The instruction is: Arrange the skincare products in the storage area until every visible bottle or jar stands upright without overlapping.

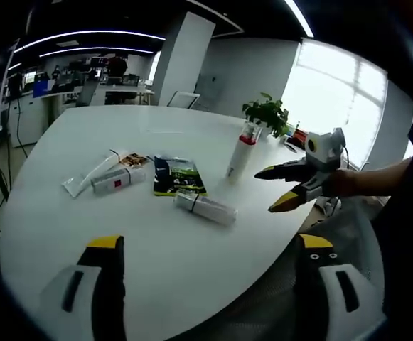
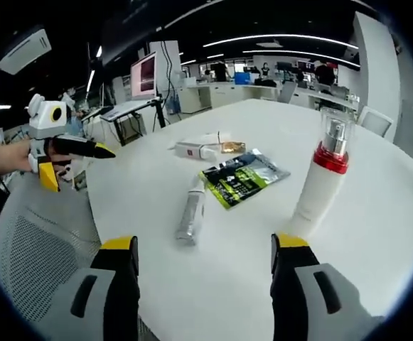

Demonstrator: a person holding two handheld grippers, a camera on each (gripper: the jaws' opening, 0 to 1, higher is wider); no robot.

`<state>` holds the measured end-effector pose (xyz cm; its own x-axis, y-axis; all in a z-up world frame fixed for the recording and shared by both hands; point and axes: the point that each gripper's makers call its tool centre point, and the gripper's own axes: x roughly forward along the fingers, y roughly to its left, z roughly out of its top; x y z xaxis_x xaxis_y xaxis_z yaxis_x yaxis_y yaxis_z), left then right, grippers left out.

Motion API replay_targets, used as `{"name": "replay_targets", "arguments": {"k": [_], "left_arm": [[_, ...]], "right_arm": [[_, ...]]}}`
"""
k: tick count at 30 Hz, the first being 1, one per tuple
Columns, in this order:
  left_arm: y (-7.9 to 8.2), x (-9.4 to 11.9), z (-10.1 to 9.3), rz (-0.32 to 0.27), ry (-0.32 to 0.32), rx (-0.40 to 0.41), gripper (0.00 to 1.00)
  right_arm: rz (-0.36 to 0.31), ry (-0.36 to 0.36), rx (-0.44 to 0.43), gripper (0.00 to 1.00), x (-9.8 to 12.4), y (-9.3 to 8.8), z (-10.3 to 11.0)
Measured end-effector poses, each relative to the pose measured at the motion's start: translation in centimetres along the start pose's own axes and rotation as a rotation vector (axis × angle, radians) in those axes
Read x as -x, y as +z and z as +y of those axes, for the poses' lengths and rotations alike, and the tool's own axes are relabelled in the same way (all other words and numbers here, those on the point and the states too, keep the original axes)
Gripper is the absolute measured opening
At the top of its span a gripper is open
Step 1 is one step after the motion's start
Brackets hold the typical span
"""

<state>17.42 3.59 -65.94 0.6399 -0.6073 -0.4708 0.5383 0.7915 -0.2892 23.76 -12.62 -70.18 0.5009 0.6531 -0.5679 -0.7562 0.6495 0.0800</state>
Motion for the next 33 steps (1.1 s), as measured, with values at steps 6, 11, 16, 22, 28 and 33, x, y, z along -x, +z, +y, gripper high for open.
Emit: {"name": "replay_targets", "arguments": {"k": [6, 11, 16, 22, 28, 33], "left_arm": [[0.1, 0.0, 0.1, -0.012, 0.005, 0.014, 0.95], [0.1, 0.0, 0.2, -0.008, 0.004, 0.016, 0.94], [-0.1, 0.1, 0.2, -0.005, -0.007, 0.033, 0.92], [-0.2, 0.1, 0.2, -0.001, -0.008, 0.031, 0.91], [-0.5, 0.0, 0.1, 0.013, -0.017, 0.031, 0.90], [-0.7, -0.1, 0.0, 0.030, -0.019, 0.020, 0.90]], "right_arm": [[0.025, 0.042, 0.034, 0.76, -1.9, 0.4, 0.7], [0.039, 0.061, 0.061, 0.75, -3.3, 1.0, 1.3], [0.055, 0.070, 0.073, 0.71, -4.4, 1.3, 1.7], [0.081, 0.082, 0.081, 0.68, -5.4, 1.1, 2.0], [0.125, 0.086, 0.074, 0.61, -6.5, 0.6, 2.0], [0.170, 0.069, 0.077, 0.54, -7.3, 0.4, 1.8]]}}
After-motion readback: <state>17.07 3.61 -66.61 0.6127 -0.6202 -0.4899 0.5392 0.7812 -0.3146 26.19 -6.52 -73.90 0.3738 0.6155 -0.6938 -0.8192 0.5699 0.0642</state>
